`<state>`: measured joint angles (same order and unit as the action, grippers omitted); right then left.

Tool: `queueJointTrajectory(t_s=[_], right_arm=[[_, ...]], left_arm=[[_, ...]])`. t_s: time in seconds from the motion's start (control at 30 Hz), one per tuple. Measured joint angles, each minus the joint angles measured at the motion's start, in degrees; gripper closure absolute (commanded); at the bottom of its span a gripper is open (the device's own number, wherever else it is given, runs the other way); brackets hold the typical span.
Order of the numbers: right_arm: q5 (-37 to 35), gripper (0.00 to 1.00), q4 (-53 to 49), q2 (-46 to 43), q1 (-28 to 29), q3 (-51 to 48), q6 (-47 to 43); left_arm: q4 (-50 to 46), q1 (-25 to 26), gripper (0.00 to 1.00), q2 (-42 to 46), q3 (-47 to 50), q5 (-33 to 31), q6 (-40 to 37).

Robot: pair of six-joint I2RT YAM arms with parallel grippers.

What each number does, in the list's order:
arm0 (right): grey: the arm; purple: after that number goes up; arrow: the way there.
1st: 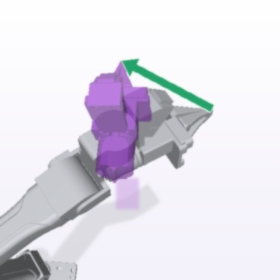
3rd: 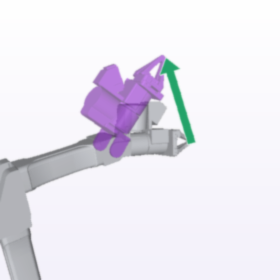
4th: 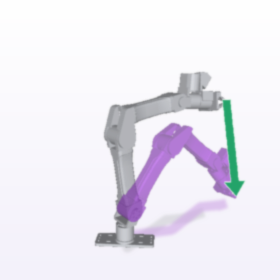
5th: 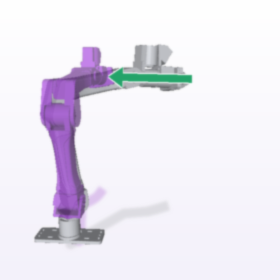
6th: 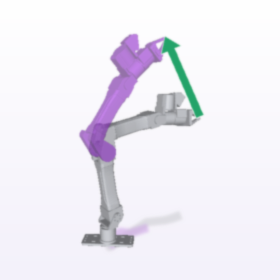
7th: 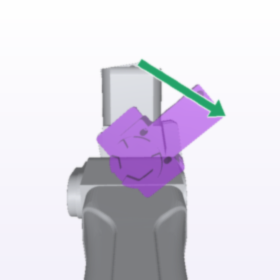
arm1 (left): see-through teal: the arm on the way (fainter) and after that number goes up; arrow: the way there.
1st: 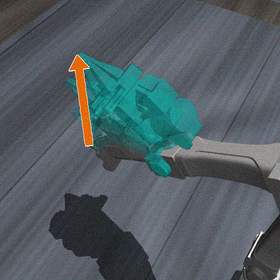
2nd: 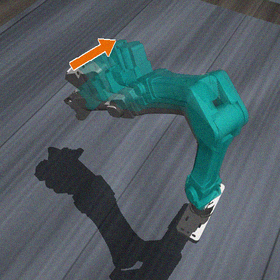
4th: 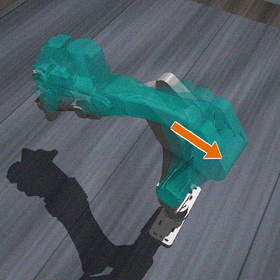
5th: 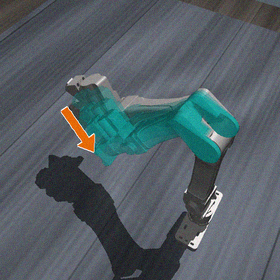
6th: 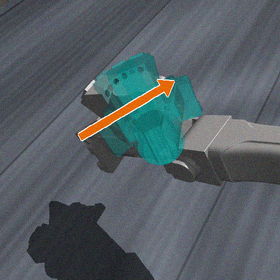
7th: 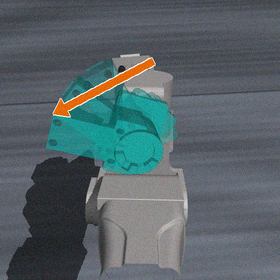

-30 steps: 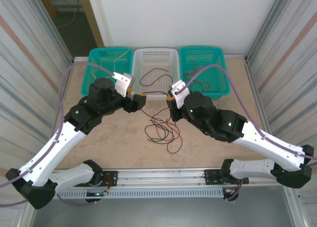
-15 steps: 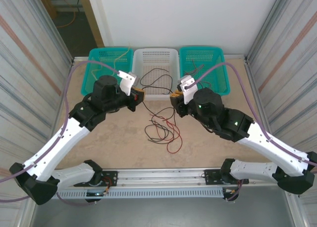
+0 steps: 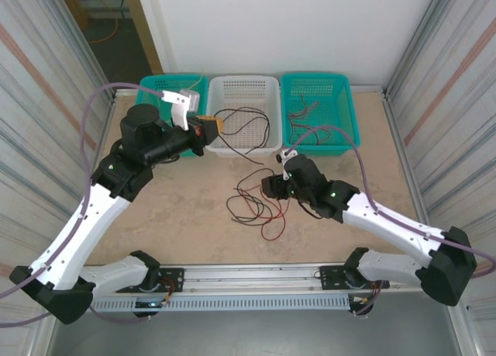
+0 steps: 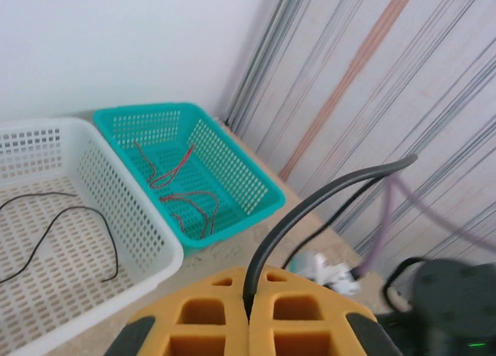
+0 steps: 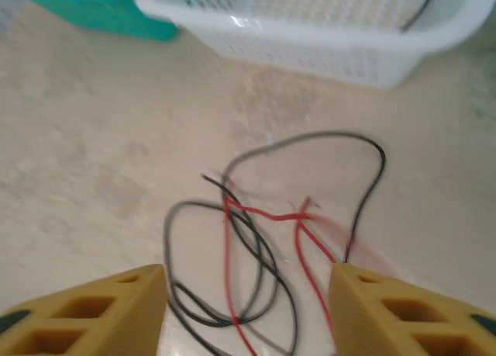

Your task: Untangle the cables

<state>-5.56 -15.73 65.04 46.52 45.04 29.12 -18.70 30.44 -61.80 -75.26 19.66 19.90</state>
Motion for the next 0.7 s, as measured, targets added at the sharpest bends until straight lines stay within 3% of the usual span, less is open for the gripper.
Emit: queueJointTrajectory(t_s=[0.23, 0.63, 0.67, 0.7], right_arm=[[3.7, 0.59, 1.7, 2.1, -4.1, -4.7, 5.0], [-4.0, 0.48, -7.7, -5.9, -4.9, 1.8, 5.3], [-4.8, 0.47, -8.8, -6.2, -5.4, 2.9, 5.4], [-5.4, 0.47, -9.8, -6.3, -5.9, 3.8, 5.4]], left_arm=[[1.4, -4.6, 1.00, -1.8, -4.2, 0.1, 3.4], [2.3, -5.6, 1.00, -24.0, -18.6, -8.3, 4.2], [2.2, -5.7, 0.96, -26.1, -19.9, -9.4, 4.2], [2.1, -5.7, 0.79, -28.0, -21.3, -10.3, 4.1]])
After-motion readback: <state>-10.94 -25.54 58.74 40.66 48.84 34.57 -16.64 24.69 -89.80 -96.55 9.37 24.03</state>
